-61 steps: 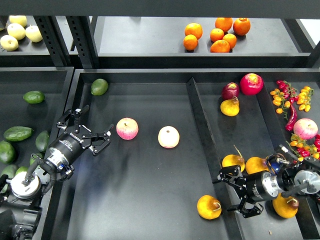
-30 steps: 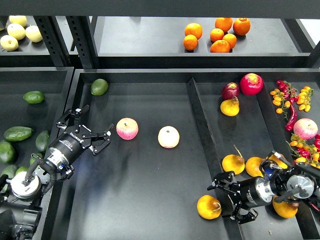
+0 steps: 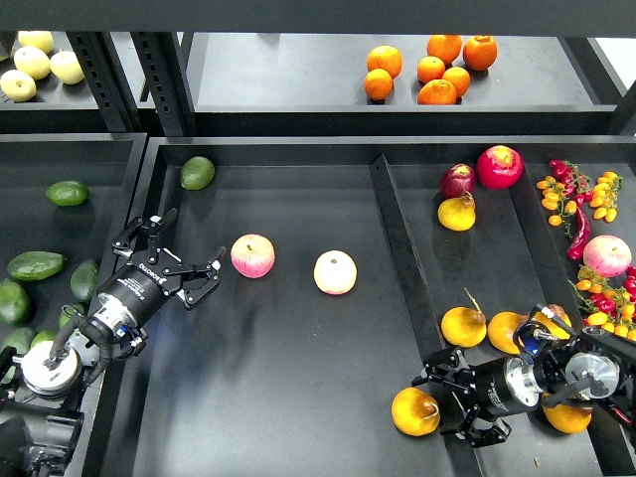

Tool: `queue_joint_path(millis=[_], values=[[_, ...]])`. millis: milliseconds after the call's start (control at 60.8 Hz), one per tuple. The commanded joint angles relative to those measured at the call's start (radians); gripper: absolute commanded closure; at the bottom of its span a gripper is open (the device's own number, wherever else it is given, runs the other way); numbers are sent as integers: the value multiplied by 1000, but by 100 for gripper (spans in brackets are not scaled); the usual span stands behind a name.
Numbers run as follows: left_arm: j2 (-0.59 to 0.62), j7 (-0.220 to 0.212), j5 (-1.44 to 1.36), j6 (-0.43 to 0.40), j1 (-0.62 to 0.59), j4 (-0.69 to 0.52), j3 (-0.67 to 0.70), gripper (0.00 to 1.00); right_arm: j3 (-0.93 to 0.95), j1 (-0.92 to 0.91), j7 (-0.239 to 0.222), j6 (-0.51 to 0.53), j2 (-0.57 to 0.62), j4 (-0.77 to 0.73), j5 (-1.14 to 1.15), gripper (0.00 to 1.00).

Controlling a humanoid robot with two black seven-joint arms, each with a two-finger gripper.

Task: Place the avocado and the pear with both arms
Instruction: 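Lower the right gripper around the yellow pear and close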

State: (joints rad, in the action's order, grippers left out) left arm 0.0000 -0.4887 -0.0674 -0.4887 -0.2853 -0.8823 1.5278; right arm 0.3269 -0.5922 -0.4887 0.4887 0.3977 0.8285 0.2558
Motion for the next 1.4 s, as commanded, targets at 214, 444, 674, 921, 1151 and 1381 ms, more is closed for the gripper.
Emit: queue_joint_path(millis=[214, 444, 674, 921, 1151, 1381], values=[[0, 0, 0, 0, 0, 0, -1, 1, 23, 20, 0, 0, -7, 0, -1, 35], [0, 0, 0, 0, 0, 0, -5, 1, 46, 41, 0, 0, -11, -17, -3, 55], [0, 0, 0, 0, 0, 0, -6, 1, 64, 57, 0, 0, -11, -31, -27, 78], [0, 0, 0, 0, 2, 2, -6, 1, 116, 78, 0, 0, -13, -37, -70, 93], [0, 0, 0, 0, 2, 2, -6, 1, 118, 72, 0, 0, -14, -40, -128, 96], [0, 0, 0, 0, 2, 6, -6, 1, 119, 26, 0, 0, -17, -29, -208, 96]])
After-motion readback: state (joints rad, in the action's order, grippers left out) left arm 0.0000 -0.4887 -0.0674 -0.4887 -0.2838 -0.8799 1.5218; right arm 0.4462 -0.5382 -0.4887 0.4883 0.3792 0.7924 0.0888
